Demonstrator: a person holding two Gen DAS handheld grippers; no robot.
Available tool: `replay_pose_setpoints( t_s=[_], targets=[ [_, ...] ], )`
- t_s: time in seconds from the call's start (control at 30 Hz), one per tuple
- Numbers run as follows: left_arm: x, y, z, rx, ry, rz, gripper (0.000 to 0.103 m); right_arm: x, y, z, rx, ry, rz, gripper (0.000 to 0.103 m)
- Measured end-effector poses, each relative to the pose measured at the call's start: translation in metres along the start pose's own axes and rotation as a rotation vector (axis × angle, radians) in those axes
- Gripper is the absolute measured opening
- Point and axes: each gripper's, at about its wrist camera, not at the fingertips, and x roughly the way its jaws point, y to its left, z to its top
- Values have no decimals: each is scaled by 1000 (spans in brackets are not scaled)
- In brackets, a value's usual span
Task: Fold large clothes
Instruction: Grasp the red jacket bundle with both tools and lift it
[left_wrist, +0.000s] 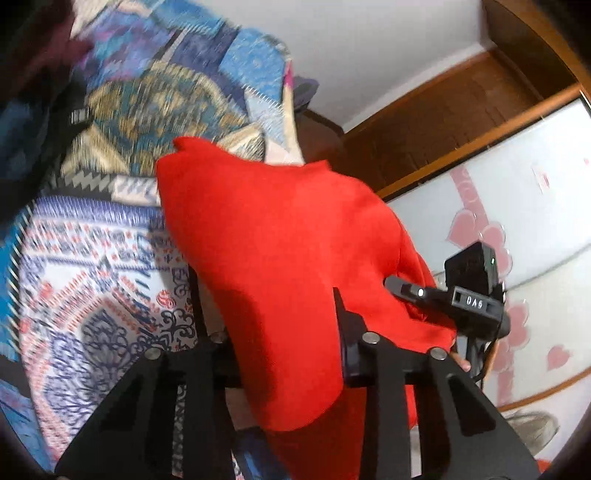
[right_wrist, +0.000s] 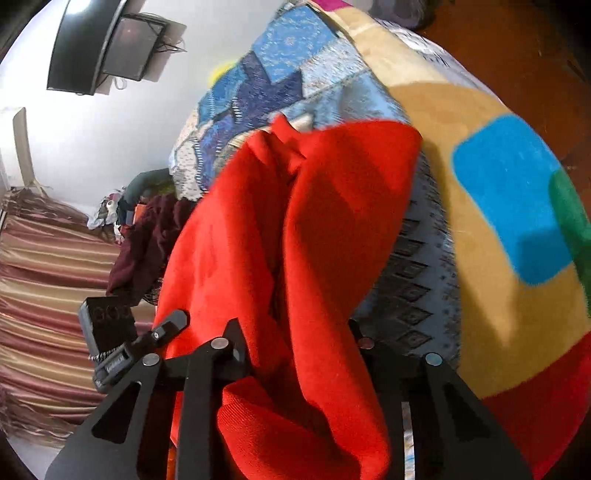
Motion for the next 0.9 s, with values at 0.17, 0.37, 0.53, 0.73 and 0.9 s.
replay_pose_setpoints(
  t_s=[0.17, 0.37, 0.53, 0.73, 0.9],
  targets=[
    [-58, -17, 27, 81, -90, 10, 30, -1, 61, 8, -100, -41, 16, 26],
    [-161, -22, 62, 152, -269, 39, 30, 13, 159, 27, -265, -102, 74, 26],
    [-250, -3, 97, 163, -393, 59, 30, 45, 252, 36, -418, -144, 120, 25],
    [-354, 36, 132, 164, -526, 109, 30, 108, 337, 41, -506, -142, 195, 25],
    [-387, 85, 154, 132, -550, 200, 31, 160, 366, 48, -525, -103, 199, 25]
  ],
)
